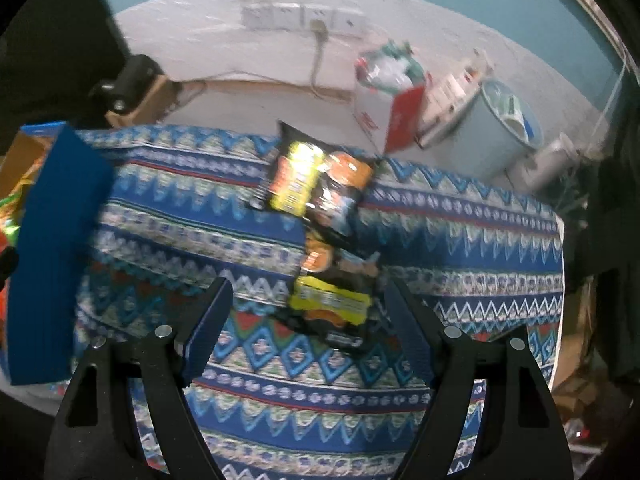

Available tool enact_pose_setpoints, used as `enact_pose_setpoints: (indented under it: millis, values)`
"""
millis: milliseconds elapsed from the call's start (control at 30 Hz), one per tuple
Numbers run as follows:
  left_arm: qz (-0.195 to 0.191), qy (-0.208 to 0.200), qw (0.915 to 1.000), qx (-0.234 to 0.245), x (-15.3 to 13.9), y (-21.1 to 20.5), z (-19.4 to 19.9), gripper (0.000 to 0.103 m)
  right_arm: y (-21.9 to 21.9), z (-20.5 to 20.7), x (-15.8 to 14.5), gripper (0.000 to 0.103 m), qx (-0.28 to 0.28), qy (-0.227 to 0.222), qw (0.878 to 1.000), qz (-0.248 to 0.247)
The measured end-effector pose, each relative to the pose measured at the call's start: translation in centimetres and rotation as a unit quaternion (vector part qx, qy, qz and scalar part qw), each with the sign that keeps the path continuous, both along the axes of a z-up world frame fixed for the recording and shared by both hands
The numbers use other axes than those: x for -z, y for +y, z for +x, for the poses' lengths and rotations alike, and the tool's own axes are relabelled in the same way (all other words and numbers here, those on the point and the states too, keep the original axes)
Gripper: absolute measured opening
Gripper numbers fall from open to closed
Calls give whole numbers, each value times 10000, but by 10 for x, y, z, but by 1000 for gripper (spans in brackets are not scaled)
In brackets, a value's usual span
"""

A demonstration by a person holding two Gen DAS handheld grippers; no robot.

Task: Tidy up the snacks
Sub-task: 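Move the right tool from the box to the black snack bag and grasp it, then lift the black snack bag with the right gripper while the left grasps a second black bag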

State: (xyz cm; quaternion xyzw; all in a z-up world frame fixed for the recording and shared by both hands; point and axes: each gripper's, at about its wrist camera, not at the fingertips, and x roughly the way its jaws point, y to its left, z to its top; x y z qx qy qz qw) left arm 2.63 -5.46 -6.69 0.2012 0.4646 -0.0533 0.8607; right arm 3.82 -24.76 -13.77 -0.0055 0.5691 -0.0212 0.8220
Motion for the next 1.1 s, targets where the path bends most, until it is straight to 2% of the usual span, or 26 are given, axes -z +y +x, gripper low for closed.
enact_pose_setpoints:
  millis: [400, 667, 933, 1000, 1100]
  values:
    - [464, 43, 9972, 586, 37, -41, 12, 80, -27, 14, 41, 77, 478, 289, 9977, 395]
    - [530, 236, 9960, 678, 55, -51, 21, 80, -26, 26, 69, 77, 604, 559, 9956, 438]
    - [411, 423, 9965, 595, 64, -54, 29, 80, -37, 34, 93, 77, 589, 711, 9947, 457]
    - [342, 447, 9969, 552, 63, -55, 32, 80, -40, 31, 91, 60, 505, 665, 9954, 477]
    - [192, 480, 9975, 479, 61, -58, 36, 80, -47, 24, 87, 59, 440, 620, 9965, 348]
